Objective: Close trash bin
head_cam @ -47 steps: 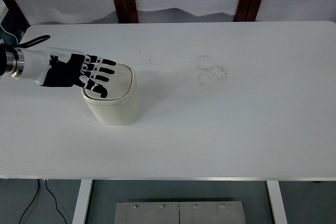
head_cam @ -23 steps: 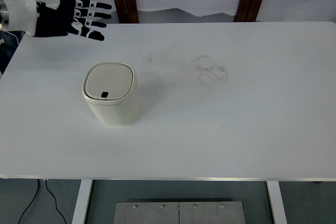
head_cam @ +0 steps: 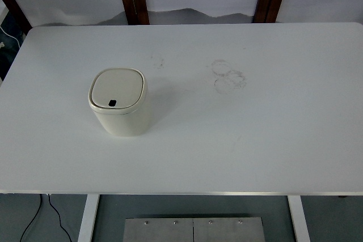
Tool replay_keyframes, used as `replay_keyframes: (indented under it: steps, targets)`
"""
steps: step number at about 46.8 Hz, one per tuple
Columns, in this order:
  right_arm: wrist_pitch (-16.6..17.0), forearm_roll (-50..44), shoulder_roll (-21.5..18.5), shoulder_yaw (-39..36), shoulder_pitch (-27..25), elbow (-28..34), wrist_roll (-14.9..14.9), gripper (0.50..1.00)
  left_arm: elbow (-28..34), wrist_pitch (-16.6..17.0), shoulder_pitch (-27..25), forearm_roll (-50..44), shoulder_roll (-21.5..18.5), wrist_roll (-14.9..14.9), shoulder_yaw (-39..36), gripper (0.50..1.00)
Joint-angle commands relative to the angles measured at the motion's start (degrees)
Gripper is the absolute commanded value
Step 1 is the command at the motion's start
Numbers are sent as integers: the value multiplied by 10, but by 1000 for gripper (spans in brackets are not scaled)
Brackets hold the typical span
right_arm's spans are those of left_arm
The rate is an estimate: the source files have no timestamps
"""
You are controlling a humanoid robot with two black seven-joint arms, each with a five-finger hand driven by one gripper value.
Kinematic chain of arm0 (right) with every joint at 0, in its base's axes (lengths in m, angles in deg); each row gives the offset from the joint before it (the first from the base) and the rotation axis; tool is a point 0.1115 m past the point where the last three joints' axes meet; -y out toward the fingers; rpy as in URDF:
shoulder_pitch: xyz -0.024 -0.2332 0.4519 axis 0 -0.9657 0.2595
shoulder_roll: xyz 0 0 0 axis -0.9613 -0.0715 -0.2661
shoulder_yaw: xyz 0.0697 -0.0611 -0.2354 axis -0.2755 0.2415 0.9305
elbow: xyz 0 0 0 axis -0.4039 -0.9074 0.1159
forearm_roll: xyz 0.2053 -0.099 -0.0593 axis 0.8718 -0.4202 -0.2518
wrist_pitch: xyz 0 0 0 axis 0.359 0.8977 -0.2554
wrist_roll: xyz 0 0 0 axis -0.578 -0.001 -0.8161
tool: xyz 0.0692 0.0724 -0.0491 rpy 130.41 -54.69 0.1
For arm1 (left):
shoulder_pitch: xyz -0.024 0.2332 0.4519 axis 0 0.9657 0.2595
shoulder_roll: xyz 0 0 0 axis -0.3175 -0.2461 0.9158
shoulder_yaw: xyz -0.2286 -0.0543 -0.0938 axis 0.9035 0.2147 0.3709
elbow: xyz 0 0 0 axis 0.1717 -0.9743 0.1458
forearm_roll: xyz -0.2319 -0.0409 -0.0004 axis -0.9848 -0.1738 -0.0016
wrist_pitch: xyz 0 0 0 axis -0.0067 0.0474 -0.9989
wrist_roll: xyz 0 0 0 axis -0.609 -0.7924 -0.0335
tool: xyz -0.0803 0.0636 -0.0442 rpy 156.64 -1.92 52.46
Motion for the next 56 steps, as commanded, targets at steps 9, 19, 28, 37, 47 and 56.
replay_keyframes:
  steps: [9, 19, 28, 37, 47, 56]
  targets:
    - [0, 0, 0, 0, 0, -1, 0, 995, -76, -27, 119, 3, -2, 68, 125, 1000]
    - [0, 0, 0, 0, 0, -1, 0, 995, -139, -65, 239, -2, -1, 71, 220, 1000]
    - [0, 1, 0, 0, 0, -1, 0, 995, -170, -91, 338, -1, -1, 109, 291, 1000]
    - [0, 1, 0, 0, 0, -1, 0, 995, -198, -105, 403, -3, 0, 161, 320, 1000]
    - [0, 1, 0, -1, -1, -1, 0, 995, -231, -102, 455, -31, 28, 177, 329, 1000]
    - [0, 2, 0, -2, -3, -1, 0, 995, -263, -98, 473, -34, 59, 171, 328, 1000]
